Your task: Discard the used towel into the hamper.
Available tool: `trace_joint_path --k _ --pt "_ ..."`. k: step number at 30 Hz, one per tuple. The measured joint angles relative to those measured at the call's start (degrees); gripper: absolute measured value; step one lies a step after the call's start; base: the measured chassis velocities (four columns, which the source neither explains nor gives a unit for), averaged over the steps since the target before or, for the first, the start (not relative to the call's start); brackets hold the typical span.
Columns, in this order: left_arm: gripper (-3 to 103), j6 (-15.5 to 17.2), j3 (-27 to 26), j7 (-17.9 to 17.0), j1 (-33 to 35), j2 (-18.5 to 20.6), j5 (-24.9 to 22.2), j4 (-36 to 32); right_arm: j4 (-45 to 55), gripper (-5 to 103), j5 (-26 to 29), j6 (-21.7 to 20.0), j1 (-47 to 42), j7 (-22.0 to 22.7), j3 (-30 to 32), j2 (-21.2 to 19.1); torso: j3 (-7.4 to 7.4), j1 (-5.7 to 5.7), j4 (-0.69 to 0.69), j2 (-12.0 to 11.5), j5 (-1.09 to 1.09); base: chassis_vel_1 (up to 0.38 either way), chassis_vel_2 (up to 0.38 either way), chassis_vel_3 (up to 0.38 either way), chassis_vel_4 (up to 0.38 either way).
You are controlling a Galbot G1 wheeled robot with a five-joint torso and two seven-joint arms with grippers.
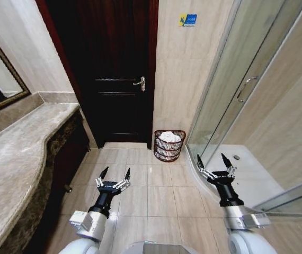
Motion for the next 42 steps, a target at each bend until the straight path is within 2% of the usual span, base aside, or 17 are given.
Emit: trace_joint_path --k 26,42 --pt "100 0.0 0.0 0.0 0.0 0.0 0.0 0.0 0.0 100 0.0 0.0 0.0 0.0 0.0 0.0 0.0 0.0 0.01 0.0 -0.02 0.109 -0.11 -0.108 0.11" --pt "100 0.0 0.0 0.0 0.0 0.0 0.0 0.0 0.0 100 0.0 0.0 0.0 0.0 0.0 0.0 0.01 0.01 0.0 0.0 -0.01 0.012 -0.015 -0.017 0.018"
